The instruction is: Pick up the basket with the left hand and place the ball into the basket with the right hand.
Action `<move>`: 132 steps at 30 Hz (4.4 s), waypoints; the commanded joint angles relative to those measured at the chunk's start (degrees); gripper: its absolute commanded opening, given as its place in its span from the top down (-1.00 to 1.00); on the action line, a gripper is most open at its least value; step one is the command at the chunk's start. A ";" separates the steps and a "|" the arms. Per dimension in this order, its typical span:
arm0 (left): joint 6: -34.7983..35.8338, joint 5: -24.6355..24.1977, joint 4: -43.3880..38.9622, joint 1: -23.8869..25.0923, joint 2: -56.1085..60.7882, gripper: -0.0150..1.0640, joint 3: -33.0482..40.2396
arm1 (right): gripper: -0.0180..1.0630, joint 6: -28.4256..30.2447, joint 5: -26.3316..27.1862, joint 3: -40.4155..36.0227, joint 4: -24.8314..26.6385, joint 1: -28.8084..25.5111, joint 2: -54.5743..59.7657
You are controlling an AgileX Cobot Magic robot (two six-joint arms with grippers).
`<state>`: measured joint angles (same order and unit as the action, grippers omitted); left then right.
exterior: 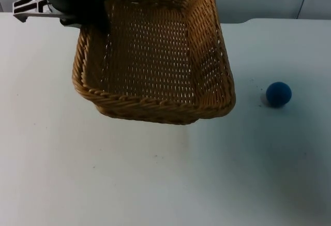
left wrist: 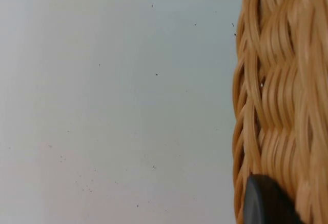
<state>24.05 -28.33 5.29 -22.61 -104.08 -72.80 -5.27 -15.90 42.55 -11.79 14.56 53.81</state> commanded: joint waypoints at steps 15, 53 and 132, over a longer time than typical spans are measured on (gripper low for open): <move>0.12 1.10 -3.30 -0.25 1.16 0.98 -0.60 | -0.86 0.04 18.50 0.27 1.61 -11.42 18.99; 0.35 -0.28 -4.38 -0.25 1.16 0.98 -0.60 | -0.86 -1.59 -14.47 34.29 9.72 -4.82 63.10; 0.49 -2.88 -7.35 -0.25 1.16 0.98 -0.60 | 0.97 2.30 -21.26 39.38 8.80 -2.05 66.84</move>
<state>23.93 -32.11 -2.52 -22.61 -103.96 -72.80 -2.76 -35.82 80.92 -2.71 12.72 122.29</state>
